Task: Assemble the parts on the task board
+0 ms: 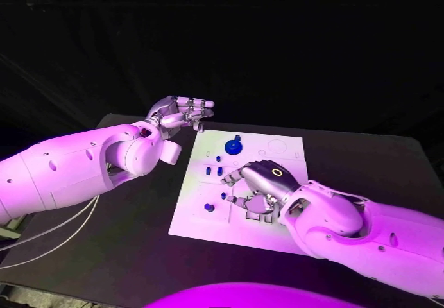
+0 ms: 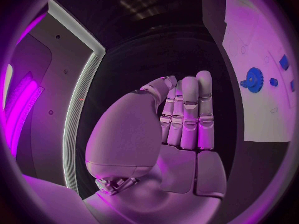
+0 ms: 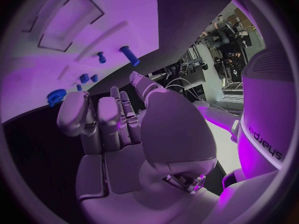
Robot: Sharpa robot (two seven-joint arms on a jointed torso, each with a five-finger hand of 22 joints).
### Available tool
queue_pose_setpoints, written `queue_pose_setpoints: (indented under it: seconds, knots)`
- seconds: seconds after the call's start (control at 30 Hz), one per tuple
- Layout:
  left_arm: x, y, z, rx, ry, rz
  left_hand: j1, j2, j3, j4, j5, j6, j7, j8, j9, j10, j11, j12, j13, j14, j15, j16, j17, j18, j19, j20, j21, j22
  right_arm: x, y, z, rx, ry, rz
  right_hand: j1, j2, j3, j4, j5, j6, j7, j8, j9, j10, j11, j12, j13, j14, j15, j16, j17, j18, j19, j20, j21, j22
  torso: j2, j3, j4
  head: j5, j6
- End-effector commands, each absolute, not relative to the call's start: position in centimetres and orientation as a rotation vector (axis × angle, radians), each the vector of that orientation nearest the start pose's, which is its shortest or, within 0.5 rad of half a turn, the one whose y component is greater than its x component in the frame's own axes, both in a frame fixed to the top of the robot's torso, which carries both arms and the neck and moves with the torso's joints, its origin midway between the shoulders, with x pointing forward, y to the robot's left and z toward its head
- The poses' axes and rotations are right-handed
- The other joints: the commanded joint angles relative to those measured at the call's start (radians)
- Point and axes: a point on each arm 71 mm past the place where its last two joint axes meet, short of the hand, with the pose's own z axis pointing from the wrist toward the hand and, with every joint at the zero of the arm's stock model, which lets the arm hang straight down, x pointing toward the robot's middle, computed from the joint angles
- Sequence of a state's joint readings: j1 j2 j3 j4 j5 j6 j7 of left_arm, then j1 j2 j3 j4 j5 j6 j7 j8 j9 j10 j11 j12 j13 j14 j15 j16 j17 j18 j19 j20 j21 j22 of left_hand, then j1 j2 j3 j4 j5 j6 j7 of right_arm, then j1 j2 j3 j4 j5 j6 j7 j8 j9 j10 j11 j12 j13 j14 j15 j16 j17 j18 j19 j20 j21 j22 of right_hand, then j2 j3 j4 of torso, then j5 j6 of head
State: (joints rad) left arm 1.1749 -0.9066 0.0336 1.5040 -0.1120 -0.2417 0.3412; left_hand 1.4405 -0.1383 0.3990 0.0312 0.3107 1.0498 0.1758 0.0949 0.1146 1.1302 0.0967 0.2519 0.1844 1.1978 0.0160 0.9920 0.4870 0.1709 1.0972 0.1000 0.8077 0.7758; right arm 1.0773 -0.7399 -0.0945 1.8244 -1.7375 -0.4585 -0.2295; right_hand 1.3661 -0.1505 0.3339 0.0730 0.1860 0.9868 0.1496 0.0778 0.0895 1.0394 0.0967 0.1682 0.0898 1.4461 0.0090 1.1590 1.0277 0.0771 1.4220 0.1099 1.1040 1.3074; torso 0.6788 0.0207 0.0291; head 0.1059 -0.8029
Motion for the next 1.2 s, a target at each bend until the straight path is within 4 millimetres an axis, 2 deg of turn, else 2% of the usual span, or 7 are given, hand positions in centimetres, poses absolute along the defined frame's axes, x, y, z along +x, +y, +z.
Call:
queue_pose_setpoints:
  seconds: [0.03, 0.23, 0.33, 0.47, 0.8, 0.97, 1.2]
  knots:
    - [49.5, 24.2, -16.5, -1.026, 1.438, -1.536, -0.002, 0.01, 0.001, -0.005, -0.002, -0.005, 0.002, -0.005, -0.001, -0.004, 0.001, 0.006, 0.001, -0.006, -0.001, -0.006, -0.001, 0.014, 0.001, 0.003, -0.005, -0.001, 37.9, -9.9, -19.8, -0.248, 1.598, 0.901, -0.022, 0.004, -0.003, 0.019, -0.003, 0.028, 0.008, 0.013, 0.006, 0.093, -0.012, 0.053, 0.022, 0.03, -0.009, 0.056, 0.065, -0.007, 0.04, -0.007, 0.1, 0.094, -0.004, -0.0026, -0.0017, -0.024, 0.007]
    - [49.3, 24.3, -16.7, -1.029, 1.444, -1.531, -0.002, 0.01, 0.001, -0.005, -0.002, -0.005, 0.002, -0.005, -0.001, -0.004, 0.001, 0.006, 0.001, -0.006, -0.001, -0.006, -0.001, 0.014, 0.001, 0.003, -0.005, -0.001, 38.7, -16.2, -19.9, -0.031, 1.795, 0.773, -0.123, -0.024, -0.108, 0.084, -0.003, 0.078, -0.035, 0.052, 0.024, 0.301, -0.067, 0.254, 0.169, 0.069, -0.055, 0.154, 0.179, -0.047, 0.11, -0.048, 0.315, 0.195, -0.009, -0.0052, -0.0092, -0.085, 0.018]
    - [49.2, 24.3, -16.8, -1.029, 1.447, -1.53, -0.002, 0.01, 0.001, -0.006, -0.002, -0.005, 0.002, -0.004, -0.001, -0.005, 0.001, 0.006, 0.001, -0.006, -0.001, -0.006, -0.001, 0.014, 0.001, 0.003, -0.005, -0.001, 38.4, -18.7, -20.0, 0.031, 1.834, 0.699, -0.198, -0.01, -0.192, 0.151, 0.013, 0.092, -0.052, 0.081, 0.045, 0.344, -0.081, 0.612, 0.558, 0.079, -0.064, 0.199, 0.232, -0.057, 0.123, -0.062, 0.366, 0.22, -0.011, -0.0052, -0.0167, -0.105, 0.02]
    - [49.1, 24.2, -16.8, -1.028, 1.452, -1.532, -0.002, 0.01, 0.001, -0.006, -0.002, -0.005, 0.002, -0.004, -0.001, -0.005, 0.001, 0.006, 0.001, -0.006, -0.001, -0.006, -0.001, 0.014, 0.001, 0.003, -0.005, -0.001, 38.0, -20.9, -20.3, 0.067, 1.848, 0.597, -0.173, 0.028, -0.296, 0.195, 0.049, 0.081, -0.058, 0.126, 0.096, 0.358, -0.089, 1.036, 1.041, 0.084, -0.062, 0.247, 0.291, -0.064, 0.133, -0.073, 0.406, 0.24, -0.014, -0.0042, -0.0217, -0.133, 0.021]
    - [49.0, 24.1, -16.9, -1.027, 1.459, -1.537, -0.003, 0.01, 0.0, -0.006, -0.002, -0.005, 0.002, -0.004, -0.001, -0.005, 0.001, 0.007, 0.001, -0.007, -0.001, -0.006, -0.002, 0.014, 0.002, 0.003, -0.005, -0.001, 36.7, -21.7, -22.6, 0.126, 1.878, 0.485, -0.149, 0.067, -0.387, 0.215, 0.1, 0.066, -0.061, 0.173, 0.154, 0.398, -0.089, 1.201, 1.246, 0.091, -0.071, 0.288, 0.345, -0.07, 0.14, -0.065, 0.433, 0.251, -0.014, -0.0039, -0.0235, -0.143, 0.017]
    - [49.0, 24.1, -16.9, -1.027, 1.461, -1.538, -0.003, 0.01, 0.0, -0.006, -0.002, -0.005, 0.002, -0.004, -0.001, -0.005, 0.001, 0.007, 0.001, -0.007, -0.001, -0.006, -0.002, 0.014, 0.002, 0.003, -0.005, -0.001, 36.4, -21.2, -23.3, 0.13, 1.888, 0.466, -0.159, 0.075, -0.418, 0.216, 0.101, 0.064, -0.067, 0.193, 0.181, 0.398, -0.091, 1.208, 1.26, 0.092, -0.073, 0.296, 0.355, -0.071, 0.141, -0.068, 0.438, 0.254, -0.013, -0.0052, -0.0186, -0.146, 0.015]
    - [49.0, 24.2, -16.9, -1.027, 1.461, -1.538, -0.003, 0.01, 0.0, -0.006, -0.002, -0.005, 0.002, -0.004, -0.001, -0.005, 0.001, 0.007, 0.001, -0.007, -0.001, -0.006, -0.002, 0.014, 0.002, 0.003, -0.005, -0.001, 36.5, -20.6, -24.1, 0.108, 1.901, 0.449, -0.163, 0.087, -0.447, 0.216, 0.104, 0.055, -0.07, 0.218, 0.22, 0.395, -0.094, 1.207, 1.266, 0.091, -0.076, 0.299, 0.357, -0.071, 0.141, -0.07, 0.438, 0.254, -0.012, -0.0062, -0.0212, -0.142, 0.014]
